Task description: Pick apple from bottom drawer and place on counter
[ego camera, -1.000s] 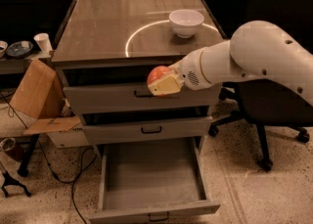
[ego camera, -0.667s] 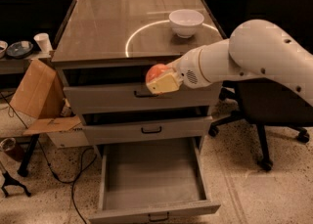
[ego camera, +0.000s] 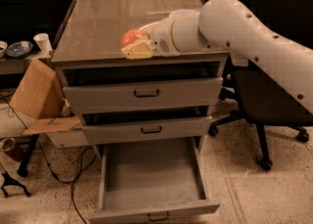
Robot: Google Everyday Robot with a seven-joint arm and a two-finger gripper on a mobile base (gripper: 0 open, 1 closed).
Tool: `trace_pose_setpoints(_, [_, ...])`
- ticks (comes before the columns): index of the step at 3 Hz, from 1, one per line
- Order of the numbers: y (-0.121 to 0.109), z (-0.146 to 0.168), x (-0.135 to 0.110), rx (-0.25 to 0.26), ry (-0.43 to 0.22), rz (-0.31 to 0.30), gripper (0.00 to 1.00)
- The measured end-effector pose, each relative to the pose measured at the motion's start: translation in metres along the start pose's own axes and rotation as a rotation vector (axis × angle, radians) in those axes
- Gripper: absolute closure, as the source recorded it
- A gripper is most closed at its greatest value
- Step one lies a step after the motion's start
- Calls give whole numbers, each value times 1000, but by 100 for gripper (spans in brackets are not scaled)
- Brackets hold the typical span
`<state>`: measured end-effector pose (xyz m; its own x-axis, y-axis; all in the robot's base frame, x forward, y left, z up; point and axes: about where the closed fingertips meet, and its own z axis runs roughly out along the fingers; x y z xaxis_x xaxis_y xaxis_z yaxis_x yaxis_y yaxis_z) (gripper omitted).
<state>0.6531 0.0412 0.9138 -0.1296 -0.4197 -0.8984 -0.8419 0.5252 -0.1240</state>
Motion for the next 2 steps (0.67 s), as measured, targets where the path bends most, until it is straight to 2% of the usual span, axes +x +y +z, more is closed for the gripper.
trace_pose_setpoints(1, [-18,33,-40,14,-60,-20,100])
trace_pose_setpoints(2, [-33,72,-61,26,-54,-22,100])
